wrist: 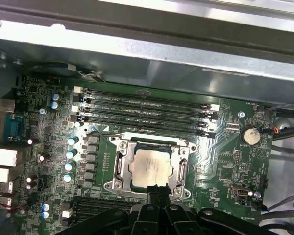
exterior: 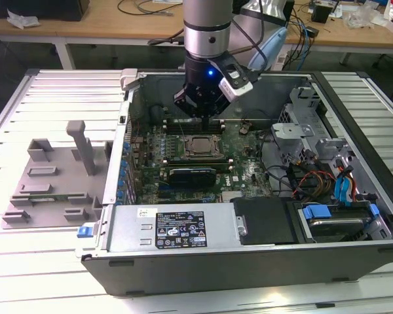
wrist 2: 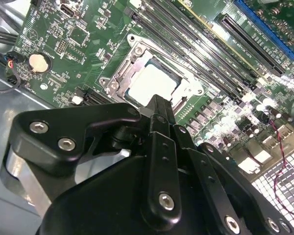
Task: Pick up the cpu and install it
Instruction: 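Install the first cpu locking lever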
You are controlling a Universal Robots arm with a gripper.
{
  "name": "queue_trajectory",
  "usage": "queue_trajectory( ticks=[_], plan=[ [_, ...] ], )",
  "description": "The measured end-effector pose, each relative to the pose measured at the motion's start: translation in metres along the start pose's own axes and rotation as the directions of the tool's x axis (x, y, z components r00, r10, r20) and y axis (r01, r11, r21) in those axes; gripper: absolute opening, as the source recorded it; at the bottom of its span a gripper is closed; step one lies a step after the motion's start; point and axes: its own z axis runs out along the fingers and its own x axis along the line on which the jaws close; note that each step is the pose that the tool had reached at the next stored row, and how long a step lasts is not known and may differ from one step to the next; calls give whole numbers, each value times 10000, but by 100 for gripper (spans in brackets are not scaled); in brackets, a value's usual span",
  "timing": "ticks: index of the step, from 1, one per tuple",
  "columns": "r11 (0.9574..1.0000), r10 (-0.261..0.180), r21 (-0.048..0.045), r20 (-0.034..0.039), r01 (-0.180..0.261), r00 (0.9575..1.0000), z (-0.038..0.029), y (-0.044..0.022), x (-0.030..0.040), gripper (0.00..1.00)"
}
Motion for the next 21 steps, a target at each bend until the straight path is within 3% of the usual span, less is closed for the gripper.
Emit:
queue_trajectory(
  ticks=[3,6,14,15,17,19,20,21],
  plan=[
    [10000,-2,0,1,2,10000,-3,8,65,11],
    [10000,0,1,11,0,10000,-15,40,268,11],
    [10000,2,2,21,-2,10000,-31,81,575,11],
    [10000,3,-32,24,-3,10000,-33,84,606,11],
    [9997,14,-244,61,-12,10000,-34,86,623,11],
    [9986,36,-524,120,-30,9999,-36,89,654,11],
    [9969,54,-786,171,-40,9998,-37,91,674,11],
    [9951,70,-991,209,-49,9998,-38,93,684,11]
  ],
)
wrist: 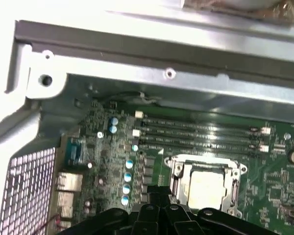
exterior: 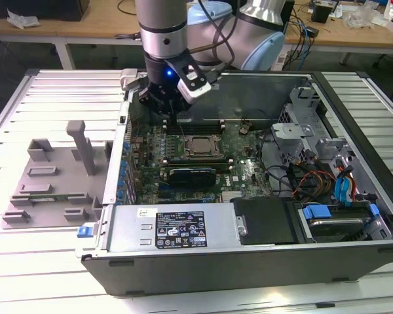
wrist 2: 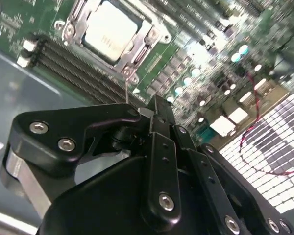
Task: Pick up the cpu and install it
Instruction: 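Install the first cpu locking lever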
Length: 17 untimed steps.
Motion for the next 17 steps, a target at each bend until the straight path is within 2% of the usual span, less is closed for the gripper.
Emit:
queue_trajectory(
  ticks=[2,3,5,8,9,12,16,17],
  plan=[
    [9995,21,-321,58,-19,10000,-1,1,13,11],
    [9983,40,-578,99,-34,9999,-1,3,23,11],
    [9951,71,-991,166,-55,9998,-3,5,44,11],
    [9908,102,-1351,224,-71,9997,-2,7,64,11],
    [9899,106,-1417,234,-72,9997,12,4,67,11],
    [9891,112,-1472,240,-75,9996,65,-8,72,11],
    [9891,111,-1473,238,-75,9997,88,-21,3,11],
    [9891,113,-1473,239,-77,9997,92,-26,-37,11]
  ],
)
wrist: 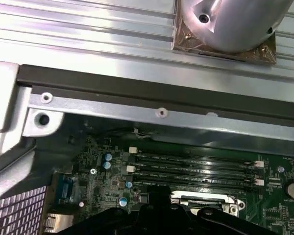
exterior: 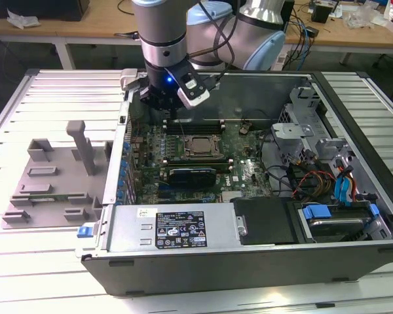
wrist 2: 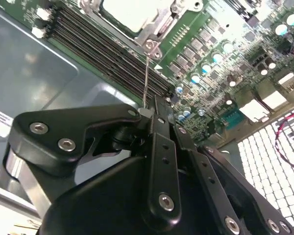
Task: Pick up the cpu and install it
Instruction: 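Install the first cpu locking lever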
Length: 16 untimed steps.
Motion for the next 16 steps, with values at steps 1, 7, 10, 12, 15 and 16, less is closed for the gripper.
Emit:
queue_trajectory(
  ticks=[1,7,10,12,15,16],
  plan=[
    [10000,0,0,0,0,10000,2,-3,-30,11],
    [10000,3,-1,-14,-3,10000,16,-33,-224,11],
    [10000,38,2,-6,-38,10000,25,-38,-230,11],
    [9997,253,22,40,-253,9997,39,-45,-229,11],
    [9987,514,46,98,-515,9986,53,-52,-229,11],
    [9982,603,54,117,-603,9981,59,-54,-234,11]
  ],
)
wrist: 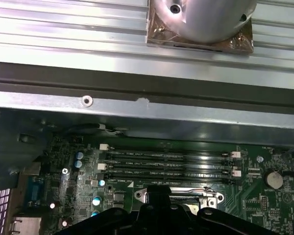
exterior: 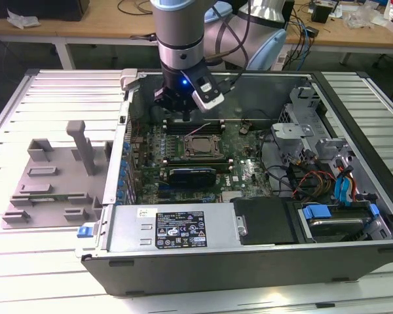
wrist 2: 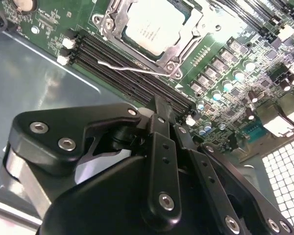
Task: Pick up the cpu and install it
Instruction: 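Install the first cpu locking lever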
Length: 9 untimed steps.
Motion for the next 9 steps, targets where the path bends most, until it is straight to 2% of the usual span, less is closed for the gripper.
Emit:
queue_trajectory(
  ticks=[5,9],
  plan=[
    [10000,12,0,4,-12,10000,11,-3,-8,11],
    [10000,18,-1,-3,-18,10000,46,-16,-72,11]
  ],
)
